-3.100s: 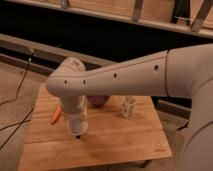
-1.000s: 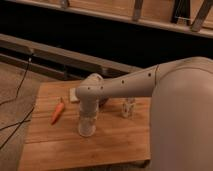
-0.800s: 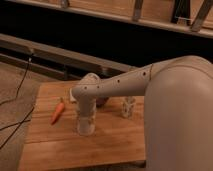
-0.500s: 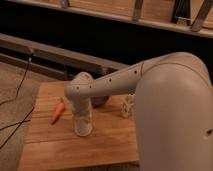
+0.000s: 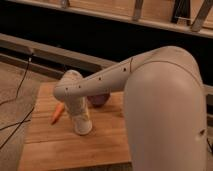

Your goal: Place the ceramic cup over the eraser

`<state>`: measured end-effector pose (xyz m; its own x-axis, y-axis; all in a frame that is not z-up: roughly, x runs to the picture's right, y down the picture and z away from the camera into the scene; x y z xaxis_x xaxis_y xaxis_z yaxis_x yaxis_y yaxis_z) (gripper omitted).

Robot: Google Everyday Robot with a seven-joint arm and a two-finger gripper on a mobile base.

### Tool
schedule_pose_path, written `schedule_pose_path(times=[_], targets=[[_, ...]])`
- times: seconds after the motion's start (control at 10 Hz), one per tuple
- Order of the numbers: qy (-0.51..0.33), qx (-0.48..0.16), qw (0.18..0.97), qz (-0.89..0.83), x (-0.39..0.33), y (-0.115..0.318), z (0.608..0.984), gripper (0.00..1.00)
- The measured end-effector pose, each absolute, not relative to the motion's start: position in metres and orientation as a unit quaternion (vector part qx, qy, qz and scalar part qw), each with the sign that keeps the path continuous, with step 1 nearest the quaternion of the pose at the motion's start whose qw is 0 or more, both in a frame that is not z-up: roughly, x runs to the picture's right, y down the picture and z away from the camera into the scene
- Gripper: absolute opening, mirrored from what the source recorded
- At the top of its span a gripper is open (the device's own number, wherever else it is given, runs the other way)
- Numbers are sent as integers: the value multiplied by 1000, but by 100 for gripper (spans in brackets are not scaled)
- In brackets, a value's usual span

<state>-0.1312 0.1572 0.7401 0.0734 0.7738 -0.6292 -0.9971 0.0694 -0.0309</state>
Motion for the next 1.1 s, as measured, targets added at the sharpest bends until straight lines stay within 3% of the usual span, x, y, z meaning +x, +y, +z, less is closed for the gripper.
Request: schedule_pose_path(times=[1.1], targets=[[213,-234,686,655,-132,141,723,80]])
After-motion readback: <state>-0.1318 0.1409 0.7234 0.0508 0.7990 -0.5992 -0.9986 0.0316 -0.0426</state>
